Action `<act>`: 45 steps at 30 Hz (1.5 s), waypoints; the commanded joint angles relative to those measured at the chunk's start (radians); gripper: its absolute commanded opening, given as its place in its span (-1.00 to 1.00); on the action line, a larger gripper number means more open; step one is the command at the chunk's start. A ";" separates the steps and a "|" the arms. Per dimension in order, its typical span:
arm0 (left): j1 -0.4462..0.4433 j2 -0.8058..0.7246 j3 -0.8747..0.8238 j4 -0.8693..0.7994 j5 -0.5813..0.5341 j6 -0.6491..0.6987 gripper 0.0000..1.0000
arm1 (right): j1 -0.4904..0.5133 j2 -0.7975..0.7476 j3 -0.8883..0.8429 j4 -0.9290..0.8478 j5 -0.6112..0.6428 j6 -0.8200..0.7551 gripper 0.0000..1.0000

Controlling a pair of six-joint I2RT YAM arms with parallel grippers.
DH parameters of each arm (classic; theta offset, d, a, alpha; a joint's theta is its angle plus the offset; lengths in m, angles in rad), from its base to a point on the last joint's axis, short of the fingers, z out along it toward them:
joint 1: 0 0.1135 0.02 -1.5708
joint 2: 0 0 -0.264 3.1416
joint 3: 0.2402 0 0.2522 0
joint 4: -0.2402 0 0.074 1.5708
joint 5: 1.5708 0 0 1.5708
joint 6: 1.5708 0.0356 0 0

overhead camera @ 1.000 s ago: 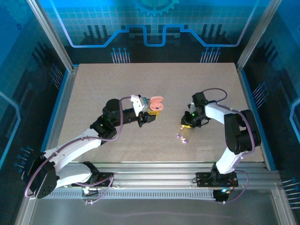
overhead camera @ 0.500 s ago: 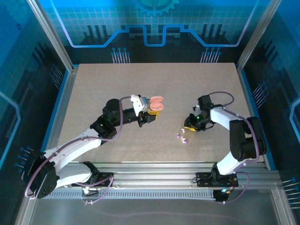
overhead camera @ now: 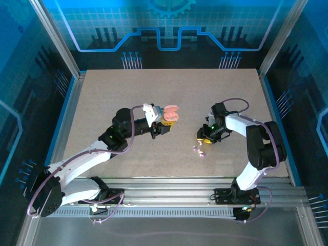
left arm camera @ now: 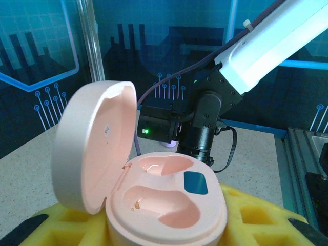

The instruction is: Insert wireless bluetooth earbuds into charging case

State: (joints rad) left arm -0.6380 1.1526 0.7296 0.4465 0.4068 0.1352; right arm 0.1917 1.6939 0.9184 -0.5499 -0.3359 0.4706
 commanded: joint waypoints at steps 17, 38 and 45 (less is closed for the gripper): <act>-0.007 -0.015 0.018 0.002 -0.003 -0.007 -0.24 | 0.099 0.012 0.013 0.005 -0.154 -0.009 -0.35; -0.008 -0.039 0.001 0.004 -0.019 -0.003 -0.24 | 0.201 -0.024 0.132 -0.190 0.001 -0.074 -0.36; -0.008 -0.073 -0.010 0.003 -0.057 0.017 -0.24 | 0.230 0.019 0.230 -0.287 0.116 -0.173 -0.33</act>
State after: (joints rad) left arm -0.6380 1.1168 0.7292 0.4454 0.3779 0.1329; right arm 0.3985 1.6951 1.1030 -0.7509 -0.2813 0.3641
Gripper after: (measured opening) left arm 0.391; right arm 0.332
